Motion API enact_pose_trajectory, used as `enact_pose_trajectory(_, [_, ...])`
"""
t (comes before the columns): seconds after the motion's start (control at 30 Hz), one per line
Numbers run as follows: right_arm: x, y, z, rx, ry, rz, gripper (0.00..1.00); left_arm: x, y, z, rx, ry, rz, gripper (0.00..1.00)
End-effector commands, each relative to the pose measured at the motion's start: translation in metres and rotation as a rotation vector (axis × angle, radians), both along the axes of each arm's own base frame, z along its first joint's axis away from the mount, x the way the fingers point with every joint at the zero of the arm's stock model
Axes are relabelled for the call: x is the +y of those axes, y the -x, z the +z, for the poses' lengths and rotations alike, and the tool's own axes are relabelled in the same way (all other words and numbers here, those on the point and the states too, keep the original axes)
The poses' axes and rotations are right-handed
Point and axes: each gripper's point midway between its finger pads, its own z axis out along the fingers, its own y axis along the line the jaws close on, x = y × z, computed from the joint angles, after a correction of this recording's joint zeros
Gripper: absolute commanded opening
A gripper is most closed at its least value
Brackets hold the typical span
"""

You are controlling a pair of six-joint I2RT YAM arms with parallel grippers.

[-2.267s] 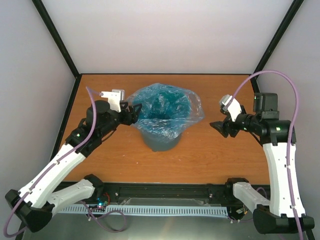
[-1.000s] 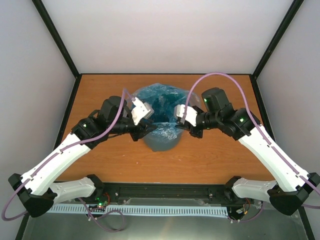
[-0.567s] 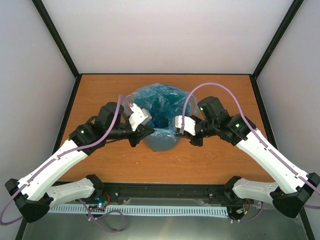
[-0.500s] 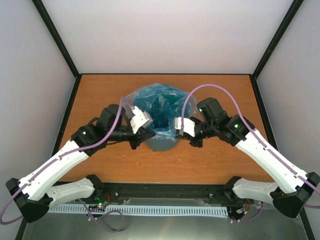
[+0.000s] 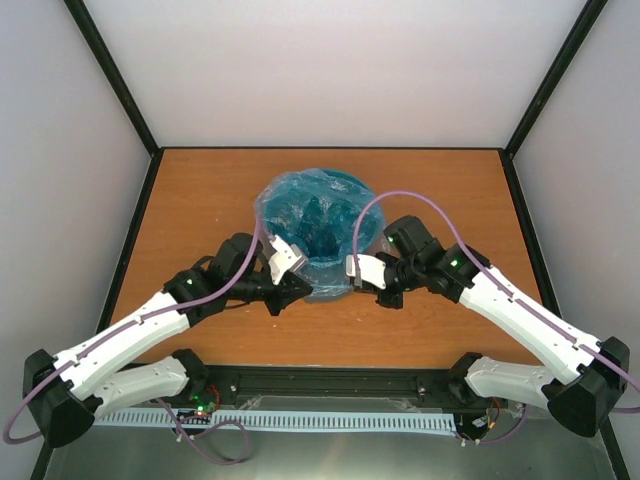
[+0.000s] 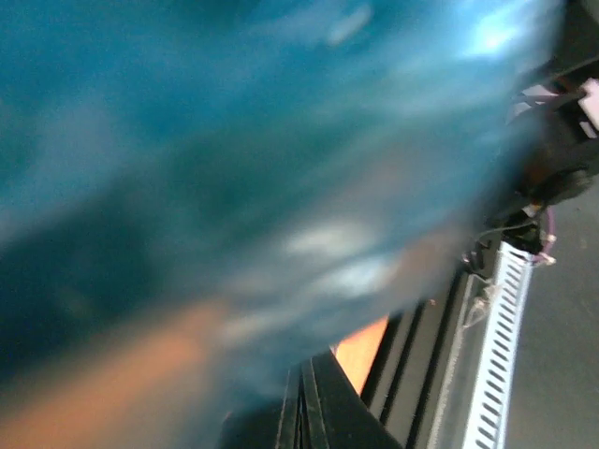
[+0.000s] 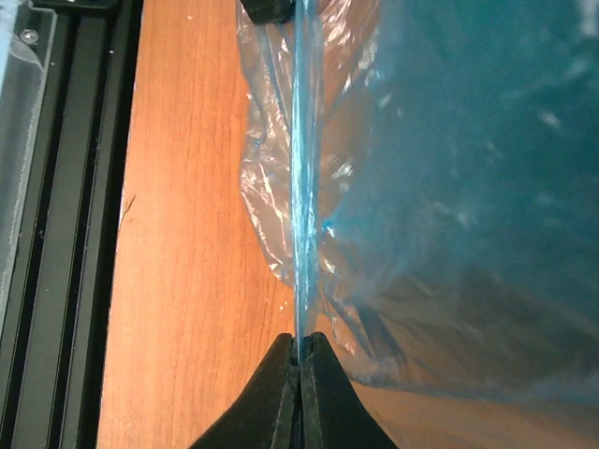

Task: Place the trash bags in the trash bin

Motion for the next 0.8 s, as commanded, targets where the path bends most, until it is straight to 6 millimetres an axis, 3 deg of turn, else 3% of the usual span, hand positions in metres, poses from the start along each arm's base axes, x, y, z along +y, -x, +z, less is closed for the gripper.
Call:
enact_pose_trajectory(0.0, [0.003,-0.007,-0.007,-0.042,-0.002,-0.014,0.03,-0.003,-0.02,-0.012,0.005,0.037,0.124,0.01])
enact_pose_trajectory(0.13, [0.005,-0.015,-0.013,-0.057,-0.006,-0.044,0.04,-0.001,-0.034,-0.015,-0.028,0.069,0.202,0.01])
enact_pose_trajectory(0.23, [0.004,-0.013,-0.006,-0.062,-0.019,-0.049,0.1,0.01,-0.043,-0.006,-0.069,0.05,0.277,0.03])
enact_pose_trajectory(0.3, [0.001,-0.006,0.004,-0.067,-0.032,-0.028,0.19,0.016,-0.042,0.004,-0.092,0.054,0.292,0.06])
enact_pose_trajectory(0.33, [-0.001,0.0,0.01,-0.069,-0.043,-0.012,0.26,0.018,-0.039,0.009,-0.095,0.056,0.285,0.12])
enact_pose_trajectory(0.47, [-0.01,0.019,0.031,-0.063,-0.069,0.028,0.61,0.03,-0.029,0.031,-0.139,0.025,0.263,0.51])
enact_pose_trajectory(0.53, [-0.014,0.024,0.04,-0.064,-0.079,0.02,0.66,0.041,-0.029,0.046,-0.189,0.03,0.295,0.66])
enact_pose_trajectory(0.6, [-0.017,0.029,0.05,-0.064,-0.091,0.025,0.68,0.045,-0.023,0.068,-0.233,0.082,0.288,0.74])
enact_pose_trajectory(0.77, [-0.02,0.03,0.095,-0.111,-0.166,-0.016,0.67,0.049,-0.018,0.121,-0.302,0.21,0.3,0.79])
